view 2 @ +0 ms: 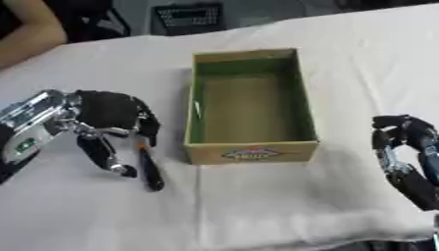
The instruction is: Pick up objects on the table and place them in the box.
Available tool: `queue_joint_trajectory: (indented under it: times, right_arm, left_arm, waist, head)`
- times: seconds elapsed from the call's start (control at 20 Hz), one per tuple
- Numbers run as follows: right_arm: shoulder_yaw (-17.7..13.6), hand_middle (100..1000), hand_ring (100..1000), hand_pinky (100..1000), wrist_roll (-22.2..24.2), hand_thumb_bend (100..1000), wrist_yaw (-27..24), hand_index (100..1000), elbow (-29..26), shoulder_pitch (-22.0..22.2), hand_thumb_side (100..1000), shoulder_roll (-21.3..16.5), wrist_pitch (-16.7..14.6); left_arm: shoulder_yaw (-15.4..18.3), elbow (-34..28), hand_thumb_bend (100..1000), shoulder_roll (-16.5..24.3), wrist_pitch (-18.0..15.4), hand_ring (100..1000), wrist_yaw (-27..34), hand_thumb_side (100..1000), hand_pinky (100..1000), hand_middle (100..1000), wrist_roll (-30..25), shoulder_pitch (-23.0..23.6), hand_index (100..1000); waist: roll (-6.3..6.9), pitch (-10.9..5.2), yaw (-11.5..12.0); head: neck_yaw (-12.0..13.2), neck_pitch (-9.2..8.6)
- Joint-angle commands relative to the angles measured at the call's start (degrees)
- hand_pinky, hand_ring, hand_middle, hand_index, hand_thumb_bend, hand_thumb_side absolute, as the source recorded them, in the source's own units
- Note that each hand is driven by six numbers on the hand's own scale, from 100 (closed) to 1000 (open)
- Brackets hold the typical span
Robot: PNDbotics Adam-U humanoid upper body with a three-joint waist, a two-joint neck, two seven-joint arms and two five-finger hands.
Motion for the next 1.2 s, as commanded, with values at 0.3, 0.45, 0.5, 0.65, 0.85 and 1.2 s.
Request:
queue_joint_trajectory:
  times: [0.3,0.45,0.5,0.65,0.85,1.2]
  right_arm:
    - [-0.1,662,582,509,0.0,217,0.1,781,-0.8,-0.1,785,-0.9,-0.1]
    - [-0.1,662,582,509,0.0,217,0.1,781,-0.8,-0.1,785,-0.9,-0.1]
    - [-0.1,662,582,509,0.0,215,0.1,781,-0.8,-0.1,786,-0.9,-0.1]
    - [-0.1,662,582,509,0.0,216,0.1,781,-0.8,-0.1,785,-0.9,-0.1]
    - [-0.2,662,583,509,0.0,215,0.1,782,-0.9,-0.2,786,-0.9,-0.1]
    - [-0.2,663,583,510,0.2,216,0.1,782,-0.9,-0.2,787,-0.8,-0.1]
  left_arm:
    - [0.5,-0.8,578,0.5,-0.2,666,-5.4,511,659,591,4.6,0.4,693]
    - [0.4,-0.5,576,0.2,-0.3,652,-6.9,504,653,584,6.2,0.7,687]
    - [0.4,-0.4,576,0.2,-0.3,654,-7.3,504,654,585,6.6,0.8,688]
    - [0.4,0.1,566,-0.4,0.0,608,-8.1,486,628,566,8.3,1.2,678]
    - [0.1,0.7,555,-1.2,0.0,594,-8.8,483,616,557,9.9,1.8,675]
    - [-0.2,1.4,542,-2.3,0.0,580,-8.9,481,608,550,10.9,2.8,674]
  waist:
    - [-0.27,-0.68,0.1]
    - [-0.27,-0.65,0.1]
    - [-0.26,-0.64,0.1]
    - [-0.28,-0.61,0.1]
    - [-0.33,-0.59,0.0]
    - [-0.43,-0.56,0.0]
  head:
    - [0.3,-0.47]
    - [0.4,-0.46]
    - [0.4,-0.46]
    - [0.4,-0.49]
    - [0.3,-0.58]
    - [0.5,-0.71]
